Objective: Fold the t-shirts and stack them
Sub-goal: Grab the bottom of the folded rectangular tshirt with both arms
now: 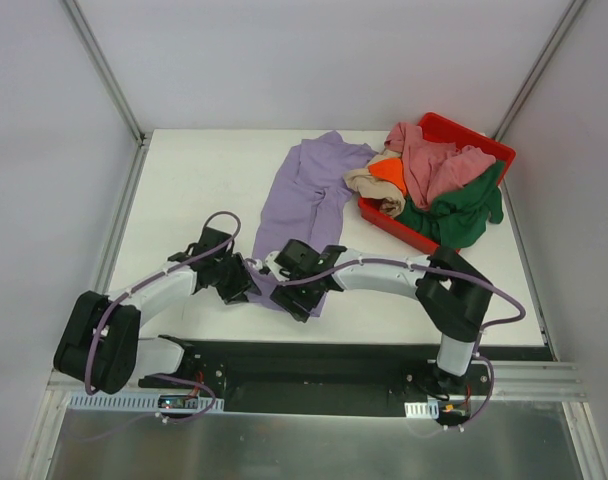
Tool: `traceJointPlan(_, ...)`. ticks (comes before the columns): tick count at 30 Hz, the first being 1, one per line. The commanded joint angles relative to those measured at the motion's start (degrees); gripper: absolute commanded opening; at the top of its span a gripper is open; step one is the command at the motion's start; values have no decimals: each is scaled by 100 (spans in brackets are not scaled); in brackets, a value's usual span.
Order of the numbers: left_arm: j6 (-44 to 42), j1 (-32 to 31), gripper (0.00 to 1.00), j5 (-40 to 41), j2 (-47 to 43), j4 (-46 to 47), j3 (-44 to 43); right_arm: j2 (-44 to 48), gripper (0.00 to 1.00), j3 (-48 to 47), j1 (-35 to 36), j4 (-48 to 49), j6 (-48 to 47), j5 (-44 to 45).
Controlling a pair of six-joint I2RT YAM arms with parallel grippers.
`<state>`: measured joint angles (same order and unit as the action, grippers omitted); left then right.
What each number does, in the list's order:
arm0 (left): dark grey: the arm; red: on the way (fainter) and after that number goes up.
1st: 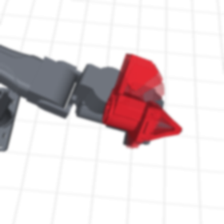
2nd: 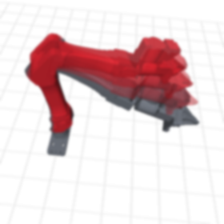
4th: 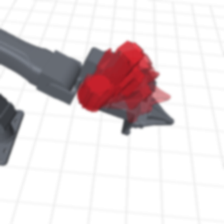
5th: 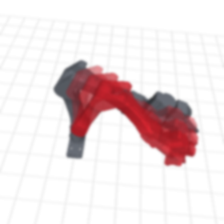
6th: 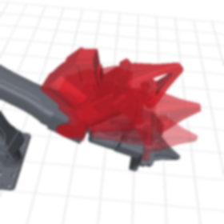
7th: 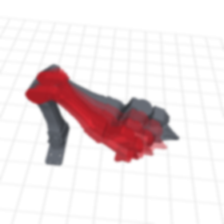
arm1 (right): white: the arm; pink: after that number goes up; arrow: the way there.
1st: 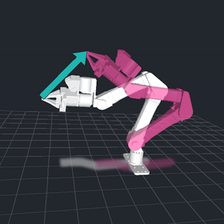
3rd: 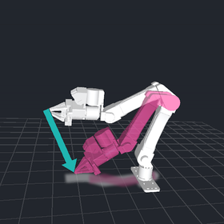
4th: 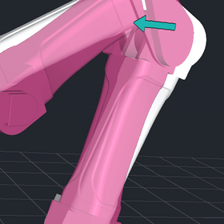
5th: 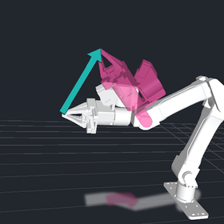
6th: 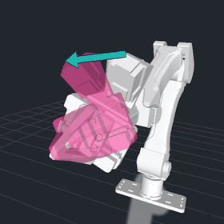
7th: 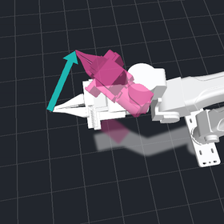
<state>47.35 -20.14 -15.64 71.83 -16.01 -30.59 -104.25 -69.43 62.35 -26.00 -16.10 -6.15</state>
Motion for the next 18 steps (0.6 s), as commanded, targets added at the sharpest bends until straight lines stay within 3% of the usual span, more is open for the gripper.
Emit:
traceJointPlan(1,-16,28,40,34,269,81,114,106,69,201,181,-204,-16,158)
traceJointPlan(4,-33,37,29,52,349,98,158,115,69,298,251,-221,19,333)
traceJointPlan(7,-42,37,4,61,331,107,202,124,66,368,295,-230,115,579)
traceJointPlan(8,-33,37,0,96,305,98,211,133,65,403,330,-239,124,772)
traceJointPlan(10,11,28,0,149,253,89,246,168,60,483,418,-178,116,1045)
traceJointPlan(18,186,37,0,315,-607,-173,562,10,17,466,831,-142,317,1370)
